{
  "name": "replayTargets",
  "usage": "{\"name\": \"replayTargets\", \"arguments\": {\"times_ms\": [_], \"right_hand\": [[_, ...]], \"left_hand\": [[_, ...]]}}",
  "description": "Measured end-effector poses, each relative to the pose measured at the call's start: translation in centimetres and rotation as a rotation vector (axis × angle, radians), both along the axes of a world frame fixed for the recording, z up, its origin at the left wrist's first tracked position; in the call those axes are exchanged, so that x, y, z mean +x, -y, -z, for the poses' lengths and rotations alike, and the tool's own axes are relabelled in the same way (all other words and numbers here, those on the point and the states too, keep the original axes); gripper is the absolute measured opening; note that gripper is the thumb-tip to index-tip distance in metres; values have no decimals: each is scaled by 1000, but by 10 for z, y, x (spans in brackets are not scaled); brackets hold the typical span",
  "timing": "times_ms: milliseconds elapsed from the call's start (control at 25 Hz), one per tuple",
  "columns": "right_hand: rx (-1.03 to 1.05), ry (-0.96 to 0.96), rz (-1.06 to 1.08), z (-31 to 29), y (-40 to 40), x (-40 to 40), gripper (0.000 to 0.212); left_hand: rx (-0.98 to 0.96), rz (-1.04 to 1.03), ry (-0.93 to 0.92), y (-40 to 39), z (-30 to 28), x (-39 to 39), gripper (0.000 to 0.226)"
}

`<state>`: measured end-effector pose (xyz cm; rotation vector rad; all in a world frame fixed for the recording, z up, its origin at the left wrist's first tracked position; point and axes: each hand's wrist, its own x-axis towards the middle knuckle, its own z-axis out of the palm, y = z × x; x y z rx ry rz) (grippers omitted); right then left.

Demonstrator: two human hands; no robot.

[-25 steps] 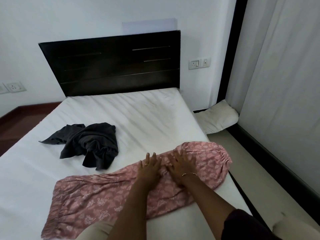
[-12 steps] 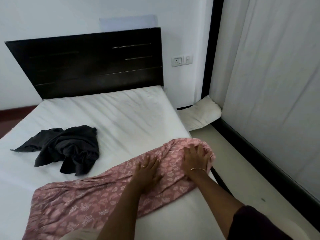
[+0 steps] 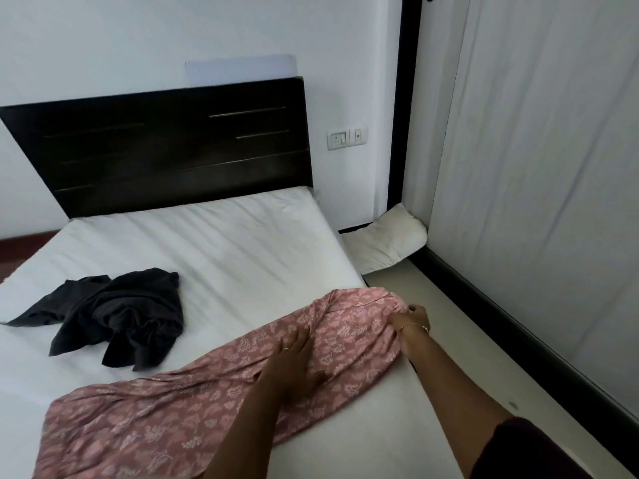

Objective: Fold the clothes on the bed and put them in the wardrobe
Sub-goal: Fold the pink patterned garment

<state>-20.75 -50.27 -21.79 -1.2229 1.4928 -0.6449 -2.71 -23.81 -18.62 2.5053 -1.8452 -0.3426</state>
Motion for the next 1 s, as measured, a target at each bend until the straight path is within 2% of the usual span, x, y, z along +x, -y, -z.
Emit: {"name": "replayTargets", "arguments": {"times_ms": [80,120,240,280,320,360,400,440,520,600,640,720,760,840,880,920,1000], "right_hand": [[-190,83,3,-44,-33,21,60],[-309,112,-64,-59,-56,37,55],[-676,-12,-437,-57,-127,80,69],[-754,-44,-562,-43,-149,90,70],[-798,-90,-691,-26,-168,97,71],[-847,-153,-798,-10,-188,101,76],[-885,-216,-867,5,-201,100,82],[-948,-261,-873,18,-207,100,83],[-1022,-219,-733,27,-204,101,60],[-997,-251,-641,23,-189,103,33],[-1029,-352,-603,26,-183,101,32],[-1073,-511,-573,48,-173,100,51],[-1078,-527,-587,67,-171,100,60],[-1069,-535,-609,94,-172,96,68],[-1034,-524,-637,91,-175,95,70],[-1023,-522,-642,84,-177,93,73],[-1010,-578,-686,76,-177,91,76]], "left_hand": [[-27,-59,-105,4,-3,1,99],[-87,-139,-294,6,-13,-2,99],[-515,-608,-1211,8,-49,-13,95],[-622,-683,-1458,4,-63,-12,90],[-651,-723,-1623,-2,-75,-9,87],[-636,-760,-1688,-11,-83,-6,79],[-597,-793,-1656,-18,-88,-4,67],[-558,-857,-1519,-23,-87,0,52],[-536,-969,-1224,-25,-76,7,28],[-525,-1009,-1071,-20,-69,9,19],[-521,-1022,-1040,-18,-65,12,19],[-536,-1008,-959,-15,-53,18,29],[-530,-952,-817,-14,-46,23,43],[-474,-756,-386,-10,-19,43,78],[-454,-656,-223,-6,-5,53,84],[-450,-586,-145,-2,-2,54,85],[-467,-475,-155,6,-6,48,73]]}}
